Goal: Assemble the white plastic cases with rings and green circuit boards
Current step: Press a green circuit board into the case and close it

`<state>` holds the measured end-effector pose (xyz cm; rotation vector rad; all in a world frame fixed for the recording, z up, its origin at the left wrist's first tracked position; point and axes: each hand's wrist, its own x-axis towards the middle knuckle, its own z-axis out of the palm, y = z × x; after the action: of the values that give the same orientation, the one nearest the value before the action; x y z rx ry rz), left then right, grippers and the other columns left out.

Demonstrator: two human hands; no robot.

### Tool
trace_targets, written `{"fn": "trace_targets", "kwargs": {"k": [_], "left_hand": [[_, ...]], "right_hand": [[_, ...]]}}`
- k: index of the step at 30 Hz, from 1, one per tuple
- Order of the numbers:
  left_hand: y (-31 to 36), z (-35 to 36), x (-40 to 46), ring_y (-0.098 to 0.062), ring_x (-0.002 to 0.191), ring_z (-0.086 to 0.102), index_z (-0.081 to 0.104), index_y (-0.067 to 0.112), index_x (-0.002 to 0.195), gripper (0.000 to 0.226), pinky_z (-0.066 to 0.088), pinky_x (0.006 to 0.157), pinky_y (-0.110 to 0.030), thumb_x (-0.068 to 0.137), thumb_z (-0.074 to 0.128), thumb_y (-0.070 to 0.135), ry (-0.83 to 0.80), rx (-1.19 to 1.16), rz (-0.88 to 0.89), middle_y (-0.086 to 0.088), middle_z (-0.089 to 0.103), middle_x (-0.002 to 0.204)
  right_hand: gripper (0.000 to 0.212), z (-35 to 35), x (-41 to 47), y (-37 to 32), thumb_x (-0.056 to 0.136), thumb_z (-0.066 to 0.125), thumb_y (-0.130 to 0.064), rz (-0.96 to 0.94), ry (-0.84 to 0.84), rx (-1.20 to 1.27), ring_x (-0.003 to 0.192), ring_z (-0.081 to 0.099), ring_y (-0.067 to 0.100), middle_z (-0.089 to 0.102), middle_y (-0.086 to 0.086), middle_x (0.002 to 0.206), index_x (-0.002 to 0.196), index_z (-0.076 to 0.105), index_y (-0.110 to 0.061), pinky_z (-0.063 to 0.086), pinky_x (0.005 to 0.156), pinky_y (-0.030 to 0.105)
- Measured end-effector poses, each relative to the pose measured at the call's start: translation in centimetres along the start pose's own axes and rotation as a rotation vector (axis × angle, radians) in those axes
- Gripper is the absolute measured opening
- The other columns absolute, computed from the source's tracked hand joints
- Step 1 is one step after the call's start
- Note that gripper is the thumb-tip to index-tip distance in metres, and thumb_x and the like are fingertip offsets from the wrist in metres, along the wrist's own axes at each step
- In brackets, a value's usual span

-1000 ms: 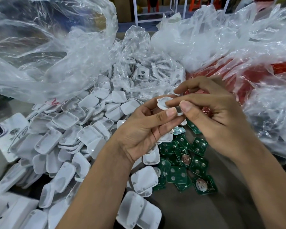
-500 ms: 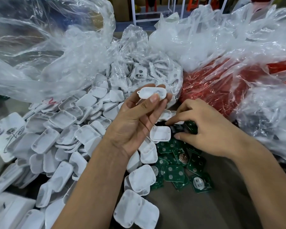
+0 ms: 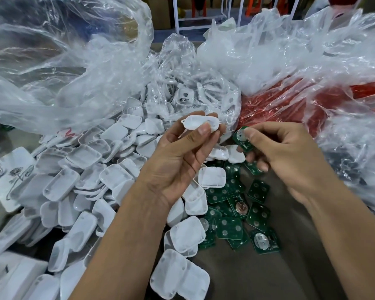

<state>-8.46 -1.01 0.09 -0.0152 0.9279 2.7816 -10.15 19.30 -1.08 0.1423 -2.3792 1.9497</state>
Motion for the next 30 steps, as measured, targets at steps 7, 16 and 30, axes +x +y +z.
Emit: {"fn": "trace_targets", "kwargs": {"k": [7, 16, 30], "left_hand": [[-0.3, 0.0, 0.0, -0.033, 0.096, 0.077, 0.069, 0.004, 0.113, 0.037, 0.062, 0.073, -0.027, 0.079, 0.066, -0.008, -0.037, 0.035, 0.012, -0.019, 0.076, 0.112], [-0.4, -0.1, 0.2, -0.034, 0.103, 0.074, 0.078, 0.011, 0.102, 0.038, 0.062, 0.077, -0.028, 0.07, 0.074, -0.009, -0.112, 0.109, 0.001, -0.019, 0.074, 0.118], [-1.1, -0.1, 0.1, -0.033, 0.099, 0.076, 0.07, 0.01, 0.105, 0.041, 0.062, 0.083, -0.033, 0.075, 0.068, -0.018, -0.226, 0.288, 0.04, -0.017, 0.075, 0.115]], "right_hand": [[0.022, 0.3, -0.2, -0.6, 0.092, 0.07, 0.001, -0.033, -0.11, 0.352, 0.065, 0.064, 0.018, 0.068, 0.013, 0.079, 0.11, 0.077, -0.009, 0.048, 0.051, 0.02], [0.047, 0.8, -0.5, -1.1, 0.061, 0.09, -0.022, -0.101, -0.039, 0.205, 0.074, 0.058, 0.024, 0.066, 0.029, 0.092, 0.106, 0.077, -0.017, 0.049, 0.063, 0.03], [0.028, 0.5, -0.3, -0.4, 0.078, 0.091, -0.02, -0.195, 0.139, 0.066, 0.075, 0.075, 0.012, 0.08, -0.002, 0.091, 0.102, 0.078, -0.025, 0.059, 0.068, 0.028]]}}
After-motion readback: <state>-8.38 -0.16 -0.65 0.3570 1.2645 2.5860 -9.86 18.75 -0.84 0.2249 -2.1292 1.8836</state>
